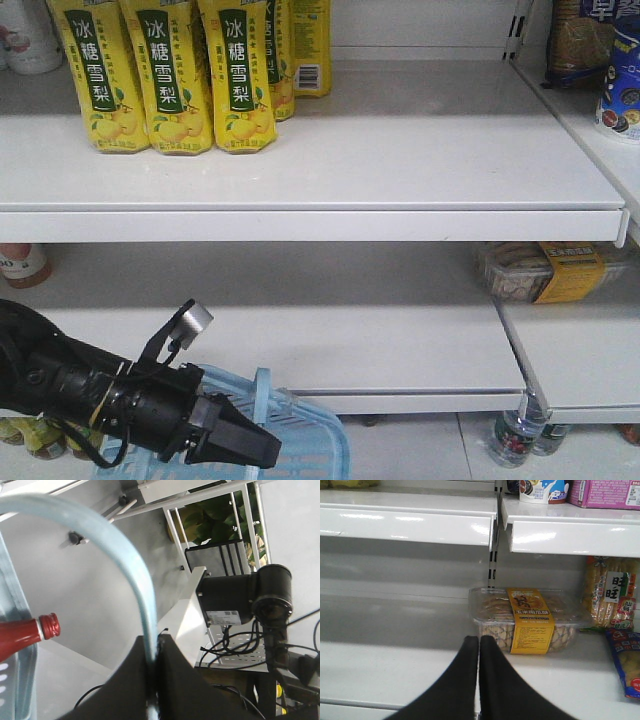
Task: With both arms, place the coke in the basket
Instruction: 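Swing the basket with the bottle toward the robot's side with the left gripper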
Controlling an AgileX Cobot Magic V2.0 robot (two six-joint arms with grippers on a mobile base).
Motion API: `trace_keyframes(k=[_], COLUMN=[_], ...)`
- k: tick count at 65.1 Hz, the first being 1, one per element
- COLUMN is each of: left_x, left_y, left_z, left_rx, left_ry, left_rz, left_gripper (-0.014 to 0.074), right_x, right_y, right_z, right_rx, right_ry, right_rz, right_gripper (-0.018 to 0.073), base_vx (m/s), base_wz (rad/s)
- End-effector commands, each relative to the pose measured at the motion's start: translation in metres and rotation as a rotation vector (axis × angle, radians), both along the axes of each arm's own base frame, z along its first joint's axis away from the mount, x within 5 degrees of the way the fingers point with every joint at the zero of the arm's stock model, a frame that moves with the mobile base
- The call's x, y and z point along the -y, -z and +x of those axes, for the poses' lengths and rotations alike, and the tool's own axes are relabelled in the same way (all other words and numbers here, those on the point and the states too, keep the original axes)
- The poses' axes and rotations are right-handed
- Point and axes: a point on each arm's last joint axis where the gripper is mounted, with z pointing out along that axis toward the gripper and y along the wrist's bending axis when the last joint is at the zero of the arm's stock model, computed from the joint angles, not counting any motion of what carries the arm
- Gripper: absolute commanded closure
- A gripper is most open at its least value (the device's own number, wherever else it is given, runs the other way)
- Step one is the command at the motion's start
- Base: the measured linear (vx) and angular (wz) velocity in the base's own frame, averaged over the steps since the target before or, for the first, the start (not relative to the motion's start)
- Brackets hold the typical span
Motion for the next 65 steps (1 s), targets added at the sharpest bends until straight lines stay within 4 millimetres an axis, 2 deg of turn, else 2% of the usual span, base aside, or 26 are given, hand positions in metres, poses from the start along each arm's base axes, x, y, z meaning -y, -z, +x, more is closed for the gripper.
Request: trace_keyframes(k=[1, 21, 40, 52, 65], left_x=[0.007, -0.006, -0.027, -0.039, -0.048], left_y=[-0.050, -0.070, -0.079, -0.082, -0.088], left_z=[-0.024, -0.079, -0.122, -0.138, -0.144], left_rx=[0.030, 0.161, 0.416, 0.672, 0.919], left_ry=[0.083, 0.061, -0.136, -0.229, -0.330], left_rz=[-0.265, -0.246, -0.184, -0.169, -0.202], left_gripper=[0.0602, 0.0602, 0.0602, 0.0602, 0.0602], right_x=[0.000, 0.000, 0.000, 0.000, 0.000], right_y=[-0.015, -0.015, -0.015, -0.015, -0.014], right_z=[0.000, 0.000, 0.000, 0.000, 0.000], right_rx=[0.088, 0.088, 0.088, 0.088, 0.080], right_ry=[-0.005, -0.005, -0.005, -0.005, -0.004], right_rz=[-0.008, -0.008, -0.008, -0.008, -0.009], right_gripper=[0.0569, 0.0569, 0.0569, 0.0569, 0.0569], base_vx=[0.00, 0.00, 0.00, 0.00, 0.00], base_wz=[0.00, 0.00, 0.00, 0.00, 0.00])
